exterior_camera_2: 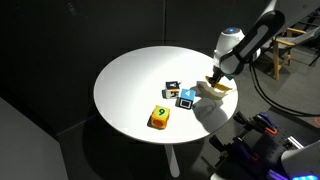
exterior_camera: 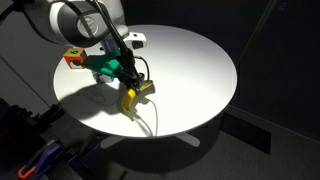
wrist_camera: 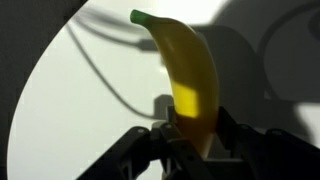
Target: Turn the banana to the left
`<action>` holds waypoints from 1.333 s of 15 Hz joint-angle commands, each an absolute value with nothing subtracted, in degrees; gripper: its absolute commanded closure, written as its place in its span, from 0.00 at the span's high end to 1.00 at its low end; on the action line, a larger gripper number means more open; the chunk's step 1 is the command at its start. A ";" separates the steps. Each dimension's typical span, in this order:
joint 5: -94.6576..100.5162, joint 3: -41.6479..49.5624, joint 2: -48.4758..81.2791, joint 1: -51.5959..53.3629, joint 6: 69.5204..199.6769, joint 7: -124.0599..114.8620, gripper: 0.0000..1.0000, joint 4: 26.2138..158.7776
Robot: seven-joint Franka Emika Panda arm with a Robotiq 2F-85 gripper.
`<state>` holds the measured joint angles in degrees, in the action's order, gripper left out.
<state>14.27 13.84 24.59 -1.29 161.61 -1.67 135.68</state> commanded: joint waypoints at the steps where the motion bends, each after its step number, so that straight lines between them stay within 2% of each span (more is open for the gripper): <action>1: 14.35 11.28 21.98 -3.19 159.74 3.73 0.17 136.66; 7: 20.15 12.54 22.81 0.32 160.46 4.79 0.17 136.11; 19: 21.51 8.84 23.80 1.54 160.59 6.99 0.17 135.71; 20: 21.46 8.82 23.85 1.58 160.48 6.92 0.67 135.66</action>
